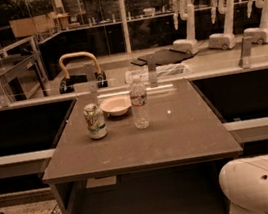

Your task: Open top drawer

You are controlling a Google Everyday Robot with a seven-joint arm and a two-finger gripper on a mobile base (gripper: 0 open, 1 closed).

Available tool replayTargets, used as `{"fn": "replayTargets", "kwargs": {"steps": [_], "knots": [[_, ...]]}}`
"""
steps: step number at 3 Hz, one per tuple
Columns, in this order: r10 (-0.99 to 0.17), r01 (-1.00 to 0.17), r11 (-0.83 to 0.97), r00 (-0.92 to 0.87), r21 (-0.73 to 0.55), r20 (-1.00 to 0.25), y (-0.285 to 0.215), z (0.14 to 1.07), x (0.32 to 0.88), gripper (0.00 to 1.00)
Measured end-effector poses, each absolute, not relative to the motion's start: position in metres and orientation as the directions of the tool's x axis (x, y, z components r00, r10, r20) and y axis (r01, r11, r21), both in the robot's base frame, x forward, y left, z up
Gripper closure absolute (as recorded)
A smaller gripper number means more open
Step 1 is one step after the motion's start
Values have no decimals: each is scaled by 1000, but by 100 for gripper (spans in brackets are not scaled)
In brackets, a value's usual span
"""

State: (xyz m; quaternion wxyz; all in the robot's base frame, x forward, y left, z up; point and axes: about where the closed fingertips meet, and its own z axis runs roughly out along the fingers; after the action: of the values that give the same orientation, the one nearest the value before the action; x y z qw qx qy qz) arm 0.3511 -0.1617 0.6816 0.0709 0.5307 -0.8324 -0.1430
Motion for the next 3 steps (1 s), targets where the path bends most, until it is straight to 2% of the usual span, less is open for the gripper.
{"fn": "replayTargets", "kwargs": {"steps": [1,2,3], "knots": [[-904,-863,396,-427,313,-34,-162,682,351,99],[-904,-864,396,-426,311,-33,-162,682,350,87],[-904,-864,396,-426,310,-32,-162,683,350,64]]}}
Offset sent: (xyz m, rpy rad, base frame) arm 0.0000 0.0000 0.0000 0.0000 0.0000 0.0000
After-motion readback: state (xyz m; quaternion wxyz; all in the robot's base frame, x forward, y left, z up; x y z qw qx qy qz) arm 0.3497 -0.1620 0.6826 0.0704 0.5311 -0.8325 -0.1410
